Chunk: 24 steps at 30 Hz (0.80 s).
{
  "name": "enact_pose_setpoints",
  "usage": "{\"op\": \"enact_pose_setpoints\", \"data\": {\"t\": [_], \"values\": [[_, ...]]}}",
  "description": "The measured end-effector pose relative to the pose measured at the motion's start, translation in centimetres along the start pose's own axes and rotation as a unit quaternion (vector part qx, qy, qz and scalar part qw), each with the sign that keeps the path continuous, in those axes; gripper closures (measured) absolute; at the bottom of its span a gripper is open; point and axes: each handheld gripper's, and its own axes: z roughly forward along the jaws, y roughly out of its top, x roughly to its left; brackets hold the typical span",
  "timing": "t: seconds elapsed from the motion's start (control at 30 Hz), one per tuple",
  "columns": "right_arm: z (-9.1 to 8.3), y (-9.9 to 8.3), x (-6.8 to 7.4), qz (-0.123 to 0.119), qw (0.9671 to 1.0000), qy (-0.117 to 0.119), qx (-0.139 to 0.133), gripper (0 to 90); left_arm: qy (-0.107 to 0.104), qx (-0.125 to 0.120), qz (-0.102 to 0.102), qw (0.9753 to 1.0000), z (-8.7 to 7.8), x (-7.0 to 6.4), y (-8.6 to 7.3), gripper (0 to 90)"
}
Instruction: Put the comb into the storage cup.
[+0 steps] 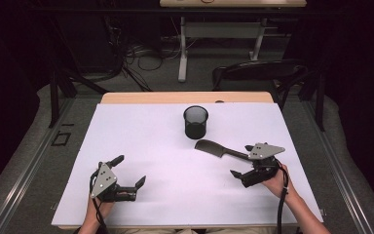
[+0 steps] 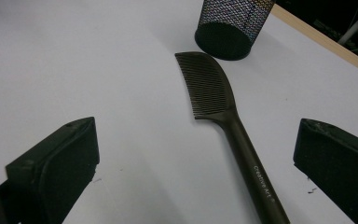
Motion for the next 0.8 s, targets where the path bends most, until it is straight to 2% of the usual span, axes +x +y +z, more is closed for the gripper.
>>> {"op": "enact_pose_setpoints", "data": {"t": [0.3, 0.7, 0.8], "values": [[0.3, 1.2, -0.7, -0.026, 0.9992, 0.006, 0.03, 0.0, -0.006, 0.001, 0.003, 1.0, 0.3, -0.1, 0.0, 0.1], [2.0, 2.7, -1.9, -0.036, 0.9971, 0.032, 0.058, 0.0, -0.006, 0.0, 0.004, 1.0, -0.1, -0.2, 0.0, 0.1], [2.4, 3.0, -2.4, -0.033, 0.9965, 0.041, 0.065, 0.0, 0.001, -0.001, 0.0, 1.0, -0.5, -0.2, -0.1, 0.1]]}}
